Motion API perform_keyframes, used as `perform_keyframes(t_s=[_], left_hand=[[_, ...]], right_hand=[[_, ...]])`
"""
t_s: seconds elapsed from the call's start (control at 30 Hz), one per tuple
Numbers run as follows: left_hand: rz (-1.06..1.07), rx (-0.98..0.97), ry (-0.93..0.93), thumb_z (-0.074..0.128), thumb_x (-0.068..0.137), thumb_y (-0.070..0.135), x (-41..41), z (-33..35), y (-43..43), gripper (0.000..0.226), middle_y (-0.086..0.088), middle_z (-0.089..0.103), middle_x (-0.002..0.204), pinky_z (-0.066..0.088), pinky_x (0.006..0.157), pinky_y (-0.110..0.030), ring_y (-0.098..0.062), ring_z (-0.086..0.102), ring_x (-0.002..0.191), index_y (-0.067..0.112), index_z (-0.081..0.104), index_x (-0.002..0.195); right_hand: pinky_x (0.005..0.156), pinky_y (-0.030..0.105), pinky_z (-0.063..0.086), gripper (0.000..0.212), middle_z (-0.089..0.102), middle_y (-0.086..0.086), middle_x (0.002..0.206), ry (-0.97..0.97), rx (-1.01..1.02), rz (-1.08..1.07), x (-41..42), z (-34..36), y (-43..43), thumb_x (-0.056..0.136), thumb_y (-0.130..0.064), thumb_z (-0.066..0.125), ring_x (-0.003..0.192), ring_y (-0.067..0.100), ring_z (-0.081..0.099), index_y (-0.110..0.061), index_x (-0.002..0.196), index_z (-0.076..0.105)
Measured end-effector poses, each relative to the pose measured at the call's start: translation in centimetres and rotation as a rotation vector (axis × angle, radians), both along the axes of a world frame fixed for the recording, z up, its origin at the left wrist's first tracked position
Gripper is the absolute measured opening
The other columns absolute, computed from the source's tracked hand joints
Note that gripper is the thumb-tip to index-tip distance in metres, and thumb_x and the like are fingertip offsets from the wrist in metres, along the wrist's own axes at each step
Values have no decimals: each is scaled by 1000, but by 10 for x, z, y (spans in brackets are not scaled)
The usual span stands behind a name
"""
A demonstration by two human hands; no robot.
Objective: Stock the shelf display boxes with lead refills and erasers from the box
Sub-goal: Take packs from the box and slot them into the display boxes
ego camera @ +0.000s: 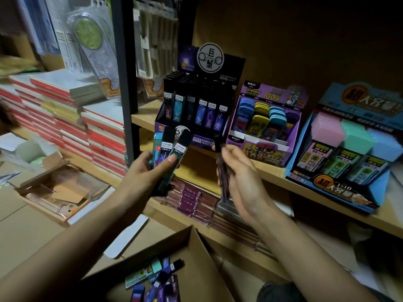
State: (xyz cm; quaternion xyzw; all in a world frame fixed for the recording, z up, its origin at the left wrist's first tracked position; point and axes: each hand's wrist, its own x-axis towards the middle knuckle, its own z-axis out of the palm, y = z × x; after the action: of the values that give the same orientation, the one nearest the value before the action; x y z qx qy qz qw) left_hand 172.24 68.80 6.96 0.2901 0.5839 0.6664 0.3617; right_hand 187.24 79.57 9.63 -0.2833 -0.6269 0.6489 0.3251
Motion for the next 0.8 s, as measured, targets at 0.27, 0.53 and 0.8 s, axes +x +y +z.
perform_keyframes(t_s=[0.27, 0.53, 0.8], left_hand=[[128, 9, 30, 63, 66, 44, -26, 8, -19, 62, -12, 64, 109, 55, 82, -50, -28, 67, 93, 18, 49, 121], [168, 77, 29, 61, 67, 40, -37, 13, -33, 62, -7, 63, 106, 58, 69, -35, -18, 69, 83, 19, 48, 124], [209, 147, -8, 61, 73, 34, -49, 14, -41, 53, -6, 64, 93, 47, 45, -14, -4, 67, 60, 14, 50, 120]], right_hand=[[75, 17, 49, 8, 62, -2, 91, -128, 432, -64, -28, 34, 23, 87, -17, 65, 88, 11, 60, -22, 93, 63], [83, 39, 55, 13, 58, -6, 79, -128, 681, -263, -90, 83, 74, 81, -12, 71, 85, 19, 61, -14, 90, 61], [86, 44, 53, 18, 66, 4, 90, -252, 766, -258, -113, 67, 86, 81, -15, 71, 91, 22, 64, -9, 98, 67]])
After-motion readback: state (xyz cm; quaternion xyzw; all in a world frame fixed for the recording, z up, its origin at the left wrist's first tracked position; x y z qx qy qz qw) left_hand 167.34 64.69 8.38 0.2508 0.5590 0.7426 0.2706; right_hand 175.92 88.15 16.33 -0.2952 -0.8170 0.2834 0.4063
